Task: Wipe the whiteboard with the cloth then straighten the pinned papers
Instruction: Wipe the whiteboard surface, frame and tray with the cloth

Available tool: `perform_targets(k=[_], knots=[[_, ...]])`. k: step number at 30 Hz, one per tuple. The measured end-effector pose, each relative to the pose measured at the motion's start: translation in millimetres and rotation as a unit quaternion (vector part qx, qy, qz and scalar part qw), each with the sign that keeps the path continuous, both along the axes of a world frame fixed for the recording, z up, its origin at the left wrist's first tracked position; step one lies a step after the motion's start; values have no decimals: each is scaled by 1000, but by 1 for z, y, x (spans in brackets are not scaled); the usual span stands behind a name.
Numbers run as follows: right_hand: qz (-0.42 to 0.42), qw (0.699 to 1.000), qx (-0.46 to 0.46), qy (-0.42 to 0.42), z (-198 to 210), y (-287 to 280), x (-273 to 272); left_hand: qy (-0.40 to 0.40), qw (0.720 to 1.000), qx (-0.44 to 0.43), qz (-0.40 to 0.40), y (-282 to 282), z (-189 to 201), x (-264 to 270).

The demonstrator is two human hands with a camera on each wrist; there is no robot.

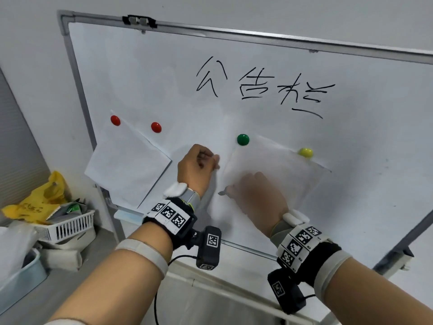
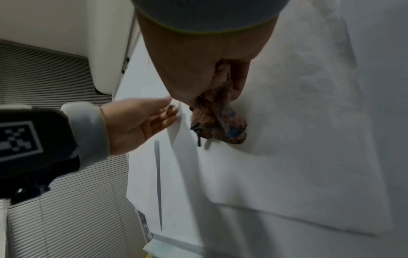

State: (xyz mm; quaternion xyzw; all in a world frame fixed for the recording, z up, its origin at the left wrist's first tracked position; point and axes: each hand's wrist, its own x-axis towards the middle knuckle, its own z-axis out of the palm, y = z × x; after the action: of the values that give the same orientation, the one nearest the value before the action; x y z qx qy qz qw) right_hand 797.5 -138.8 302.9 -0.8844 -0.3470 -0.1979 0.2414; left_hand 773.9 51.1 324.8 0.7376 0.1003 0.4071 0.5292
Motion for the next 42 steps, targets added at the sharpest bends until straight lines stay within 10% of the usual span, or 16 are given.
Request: perform_targets(k=[6,16,23,31,38,42], knots=[[91,996,-11,-10,-28,38,0,175,962,-159,138,77,-91,-11],[140,959,-192,-153,-43,62,15,423,851,-302,68,98,-170,-21],[36,984,-148,-91,-42,61,9,343,748,-562,-84,80,-188,-23],[54,951,10,-305,20,117,26,211,684,-686,-131,78,-223,-15],[109,957,-187,-193,-90,104,21,190,652,-714,-173,87,-250,-15],[95,968,-179,-148,-137,101,-4,170,687,-692,-144,96,-258,-17]])
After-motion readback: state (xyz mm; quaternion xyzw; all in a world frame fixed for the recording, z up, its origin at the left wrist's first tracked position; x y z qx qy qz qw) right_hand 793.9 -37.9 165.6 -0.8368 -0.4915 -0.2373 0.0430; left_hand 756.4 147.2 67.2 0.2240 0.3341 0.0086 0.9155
